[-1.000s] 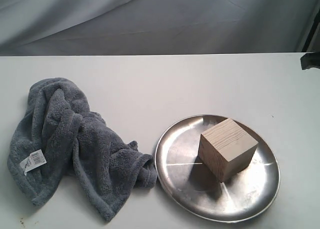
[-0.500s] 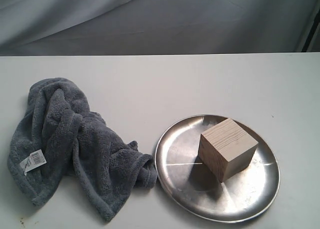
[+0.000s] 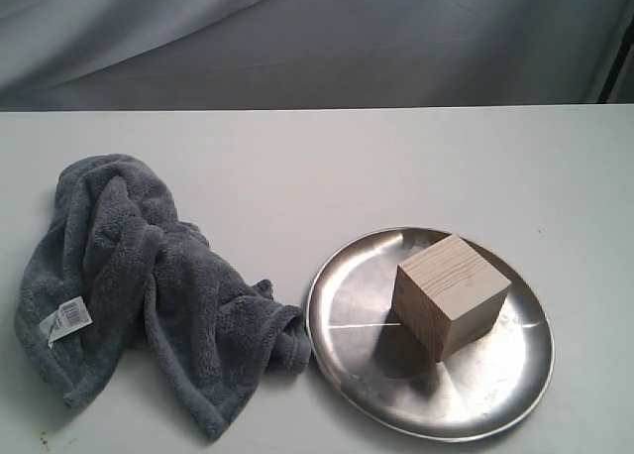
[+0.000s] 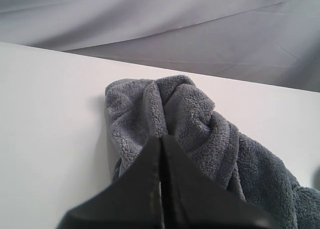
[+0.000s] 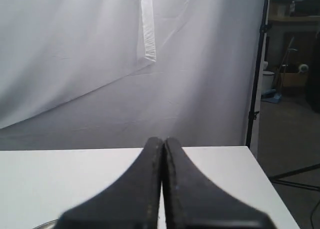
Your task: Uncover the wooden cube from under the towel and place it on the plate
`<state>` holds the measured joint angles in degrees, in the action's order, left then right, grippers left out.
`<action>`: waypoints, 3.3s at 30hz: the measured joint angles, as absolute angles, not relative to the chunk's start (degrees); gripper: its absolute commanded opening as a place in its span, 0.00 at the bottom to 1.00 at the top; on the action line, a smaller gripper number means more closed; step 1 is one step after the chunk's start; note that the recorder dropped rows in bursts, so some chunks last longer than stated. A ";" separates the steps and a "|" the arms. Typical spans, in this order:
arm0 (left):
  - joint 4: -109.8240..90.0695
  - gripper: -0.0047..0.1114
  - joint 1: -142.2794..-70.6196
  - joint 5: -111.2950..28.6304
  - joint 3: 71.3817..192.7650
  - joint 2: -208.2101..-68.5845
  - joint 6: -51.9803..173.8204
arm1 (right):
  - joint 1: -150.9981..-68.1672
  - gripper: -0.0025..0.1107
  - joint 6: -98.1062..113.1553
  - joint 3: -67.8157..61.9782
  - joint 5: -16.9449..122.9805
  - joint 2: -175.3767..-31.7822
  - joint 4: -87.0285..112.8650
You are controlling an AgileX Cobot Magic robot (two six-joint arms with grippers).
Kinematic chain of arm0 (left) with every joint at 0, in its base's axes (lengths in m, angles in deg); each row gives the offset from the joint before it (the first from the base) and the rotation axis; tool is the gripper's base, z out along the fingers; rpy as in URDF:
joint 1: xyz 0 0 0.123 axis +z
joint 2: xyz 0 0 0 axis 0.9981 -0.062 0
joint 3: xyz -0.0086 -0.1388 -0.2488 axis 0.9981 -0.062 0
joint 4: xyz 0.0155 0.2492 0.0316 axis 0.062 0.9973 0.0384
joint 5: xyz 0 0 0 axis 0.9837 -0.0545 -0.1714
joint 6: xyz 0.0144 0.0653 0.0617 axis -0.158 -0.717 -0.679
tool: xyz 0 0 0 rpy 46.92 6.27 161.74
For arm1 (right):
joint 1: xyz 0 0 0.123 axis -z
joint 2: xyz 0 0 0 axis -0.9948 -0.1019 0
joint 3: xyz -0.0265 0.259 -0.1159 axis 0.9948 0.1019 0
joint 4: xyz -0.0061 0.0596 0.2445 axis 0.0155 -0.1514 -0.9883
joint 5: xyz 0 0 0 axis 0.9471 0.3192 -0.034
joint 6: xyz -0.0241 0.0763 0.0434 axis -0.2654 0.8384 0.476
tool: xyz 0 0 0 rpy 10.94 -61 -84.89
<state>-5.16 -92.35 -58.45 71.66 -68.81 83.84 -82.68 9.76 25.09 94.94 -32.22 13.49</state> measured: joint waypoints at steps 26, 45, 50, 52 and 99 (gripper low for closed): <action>-5.16 0.04 -92.35 -58.45 71.66 -68.81 83.84 | -82.68 0.02 9.76 47.50 58.02 -39.17 13.60; -5.16 0.04 -92.35 -58.45 71.66 -68.81 83.84 | -82.68 0.02 5.69 61.74 40.58 -44.87 13.60; -5.16 0.04 -92.35 -58.45 71.66 -68.81 83.84 | -82.68 0.02 4.61 61.82 42.00 -41.50 13.60; -5.16 0.04 -92.35 -58.45 71.66 -68.81 83.84 | -82.68 0.02 4.61 61.82 43.58 -39.54 13.60; -5.16 0.04 -92.35 -58.45 71.66 -68.81 83.84 | -82.68 0.02 4.36 61.82 71.57 -32.16 13.60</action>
<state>-5.16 -92.35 -58.45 71.66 -68.81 83.84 -82.68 4.36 61.82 71.57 -32.16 13.60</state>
